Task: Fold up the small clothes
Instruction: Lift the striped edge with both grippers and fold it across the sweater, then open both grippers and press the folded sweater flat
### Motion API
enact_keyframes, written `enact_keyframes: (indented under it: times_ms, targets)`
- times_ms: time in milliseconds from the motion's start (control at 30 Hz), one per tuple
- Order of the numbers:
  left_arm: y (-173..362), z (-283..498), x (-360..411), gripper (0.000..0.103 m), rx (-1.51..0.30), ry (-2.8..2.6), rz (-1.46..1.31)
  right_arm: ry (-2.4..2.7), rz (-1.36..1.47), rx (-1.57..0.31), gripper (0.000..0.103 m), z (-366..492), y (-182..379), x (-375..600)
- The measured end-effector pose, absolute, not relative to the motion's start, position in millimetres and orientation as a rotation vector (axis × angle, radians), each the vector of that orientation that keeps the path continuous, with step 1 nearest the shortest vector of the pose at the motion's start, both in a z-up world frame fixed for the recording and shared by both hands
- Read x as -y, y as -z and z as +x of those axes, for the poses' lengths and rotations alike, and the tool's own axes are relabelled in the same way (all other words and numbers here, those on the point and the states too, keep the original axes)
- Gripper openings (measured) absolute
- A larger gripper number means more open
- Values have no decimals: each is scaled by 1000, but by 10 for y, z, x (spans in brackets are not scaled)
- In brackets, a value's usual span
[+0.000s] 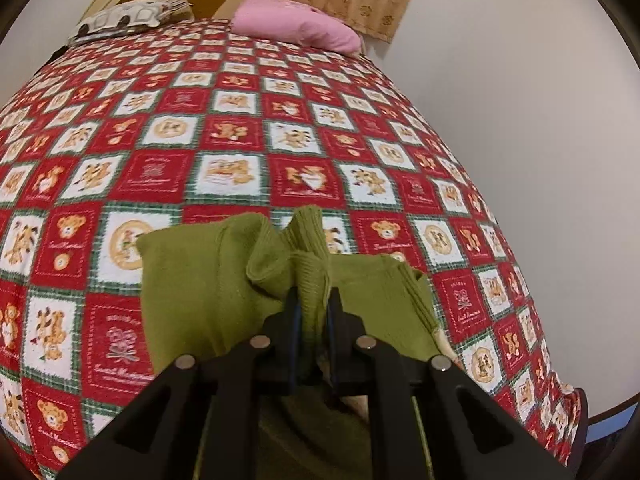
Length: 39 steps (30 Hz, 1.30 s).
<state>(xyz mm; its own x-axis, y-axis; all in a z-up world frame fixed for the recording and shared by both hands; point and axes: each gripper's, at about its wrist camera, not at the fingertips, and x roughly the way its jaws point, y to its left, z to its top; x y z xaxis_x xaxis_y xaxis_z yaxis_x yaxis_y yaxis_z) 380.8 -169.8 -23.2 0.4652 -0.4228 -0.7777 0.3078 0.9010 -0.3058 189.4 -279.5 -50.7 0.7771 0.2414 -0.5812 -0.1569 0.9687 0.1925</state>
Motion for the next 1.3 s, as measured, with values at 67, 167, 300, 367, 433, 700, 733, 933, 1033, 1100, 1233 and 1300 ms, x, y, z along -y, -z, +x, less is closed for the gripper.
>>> enact_keyframes:
  times_ms: [67, 167, 300, 367, 433, 700, 733, 933, 1033, 1100, 1233, 1300]
  targets:
    - [239, 3807, 1806, 12, -995, 460, -117, -206, 147, -647, 7, 1872, 516, 2870]
    - [262, 3813, 1959, 12, -1006, 471, -110, -199, 163, -650, 7, 1835, 541, 2974]
    - [299, 3811, 2166, 11, -1020, 484, -95, -184, 183, -659, 7, 1790, 597, 3081]
    - [333, 3809, 2275, 11, -1029, 490, -82, -177, 198, -665, 7, 1776, 631, 3143]
    - [361, 3807, 2344, 11, -1037, 493, -76, -169, 208, -668, 7, 1756, 655, 3196]
    - [450, 3809, 2691, 11, -1060, 531, -50, -135, 270, -694, 7, 1717, 755, 3479]
    - [467, 3813, 2734, 11, -1062, 536, -39, -141, 281, -708, 7, 1721, 790, 3501]
    - [425, 3754, 2778, 30, -1050, 570, -45, -144, 327, -751, 7, 1687, 947, 3588]
    - [267, 3580, 2605, 68, -971, 541, 11, -150, 343, -746, 9, 1659, 930, 3612]
    - [219, 3417, 2400, 69, -906, 489, 90, -108, 345, -735, 35, 1625, 853, 3661]
    - [283, 3089, 1849, 76, -856, 377, 159, -59, 357, -665, 60, 1639, 651, 3761]
    - [347, 2898, 1592, 76, -836, 328, 168, -72, 330, -660, 60, 1826, 517, 3724]
